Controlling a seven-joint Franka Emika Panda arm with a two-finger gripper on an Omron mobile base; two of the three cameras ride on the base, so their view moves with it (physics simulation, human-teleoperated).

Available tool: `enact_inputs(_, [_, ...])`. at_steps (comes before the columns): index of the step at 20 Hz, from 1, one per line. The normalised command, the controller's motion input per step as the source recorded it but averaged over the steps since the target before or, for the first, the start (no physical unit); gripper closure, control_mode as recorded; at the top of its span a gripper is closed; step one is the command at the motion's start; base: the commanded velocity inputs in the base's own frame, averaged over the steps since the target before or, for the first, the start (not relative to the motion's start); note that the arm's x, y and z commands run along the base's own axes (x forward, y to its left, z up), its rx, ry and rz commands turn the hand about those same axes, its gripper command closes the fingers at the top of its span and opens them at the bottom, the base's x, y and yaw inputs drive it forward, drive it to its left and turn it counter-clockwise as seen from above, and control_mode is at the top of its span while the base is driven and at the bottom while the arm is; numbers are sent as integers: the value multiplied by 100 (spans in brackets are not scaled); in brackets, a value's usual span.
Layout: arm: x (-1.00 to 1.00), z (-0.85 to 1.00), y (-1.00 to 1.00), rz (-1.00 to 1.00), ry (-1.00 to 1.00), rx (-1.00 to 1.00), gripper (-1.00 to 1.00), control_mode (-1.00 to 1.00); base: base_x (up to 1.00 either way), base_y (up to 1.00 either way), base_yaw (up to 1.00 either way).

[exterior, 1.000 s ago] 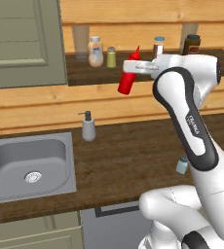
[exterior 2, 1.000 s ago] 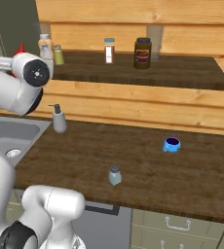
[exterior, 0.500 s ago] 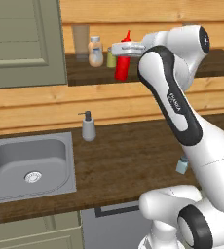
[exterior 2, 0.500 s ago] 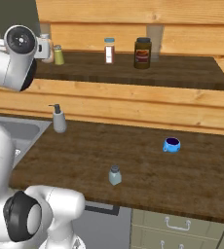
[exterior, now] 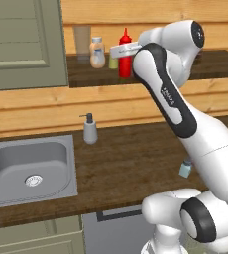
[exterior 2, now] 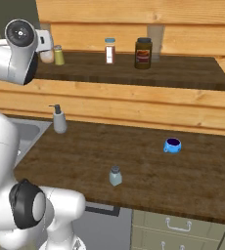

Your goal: Put the shaker and condiment bottle from the counter next to their counterparts in the cabinet.

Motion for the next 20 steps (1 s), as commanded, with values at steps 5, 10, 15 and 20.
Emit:
enact_inputs(5, [0,0,6,-13,0,2,100,-100,0,0,0])
enact_inputs(10, [0,0,5,-17,-1,1,100,-100,0,0,0])
enact_inputs(15, [15,0,23,-12,-8,0,100,-100,0,0,0])
enact_inputs(20, [39,0,14,-4,-12,0,100,-100,0,0,0])
